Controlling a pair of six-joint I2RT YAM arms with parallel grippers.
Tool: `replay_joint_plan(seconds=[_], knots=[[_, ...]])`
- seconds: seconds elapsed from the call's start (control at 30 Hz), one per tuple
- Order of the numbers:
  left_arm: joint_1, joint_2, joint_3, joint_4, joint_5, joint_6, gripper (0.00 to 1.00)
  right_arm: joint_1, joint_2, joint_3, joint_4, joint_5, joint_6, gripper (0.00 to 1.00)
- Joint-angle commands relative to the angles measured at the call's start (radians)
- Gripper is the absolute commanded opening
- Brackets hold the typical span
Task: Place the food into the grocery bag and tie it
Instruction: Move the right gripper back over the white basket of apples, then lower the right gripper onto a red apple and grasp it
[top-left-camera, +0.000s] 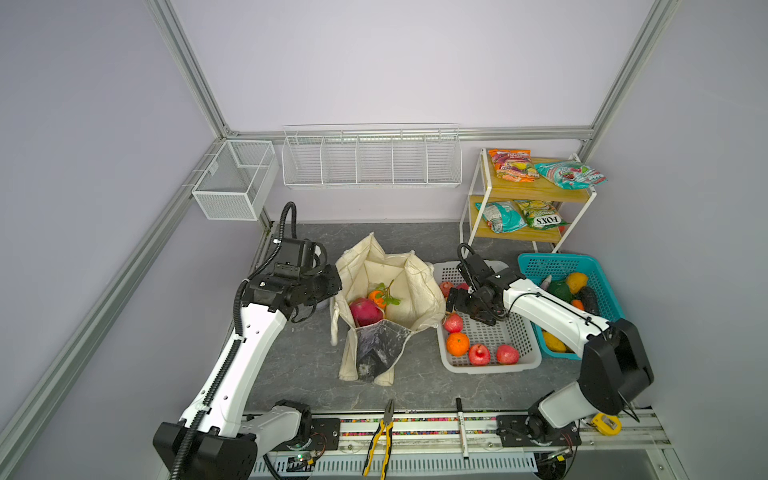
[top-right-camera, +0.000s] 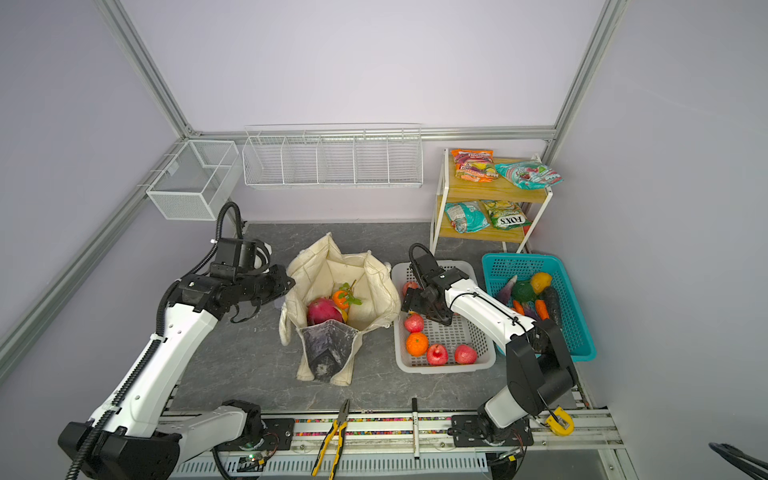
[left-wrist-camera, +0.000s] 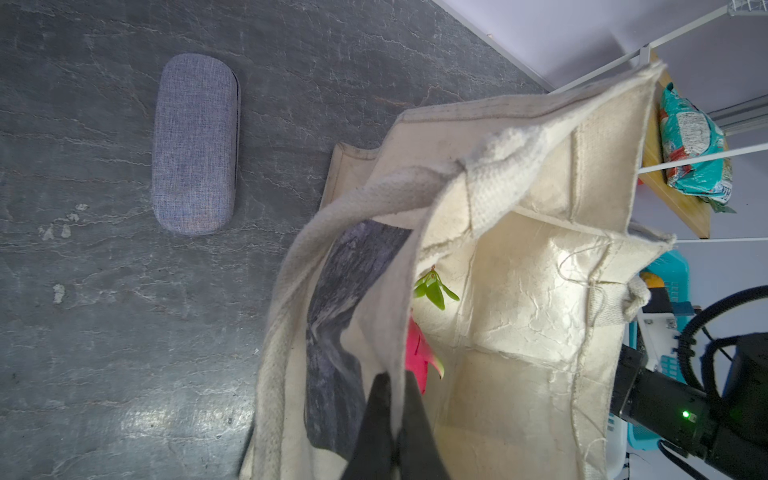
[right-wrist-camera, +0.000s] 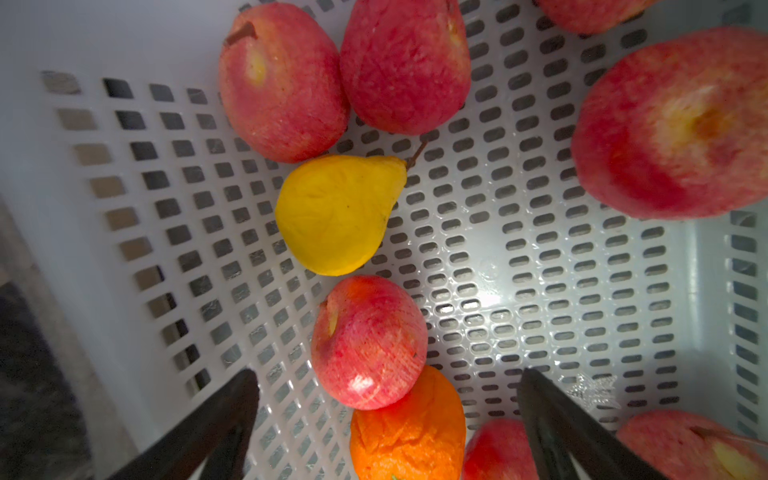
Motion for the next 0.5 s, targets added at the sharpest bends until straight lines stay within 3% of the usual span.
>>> replay_joint_plan(seconds=[0.0,0.47], knots=[[-0.002,-0.023,-0.011,-0.003,-0.011,-0.01,0.0,-0.007,0.021,-0.034,0.046,-0.056,0.005,0.98],[-0.003,-0.045,-0.033,-0.009,-0.017,-0.017,0.0,-0.016,0.038,-0.104,0.103,-0.093,0.043,0.9]])
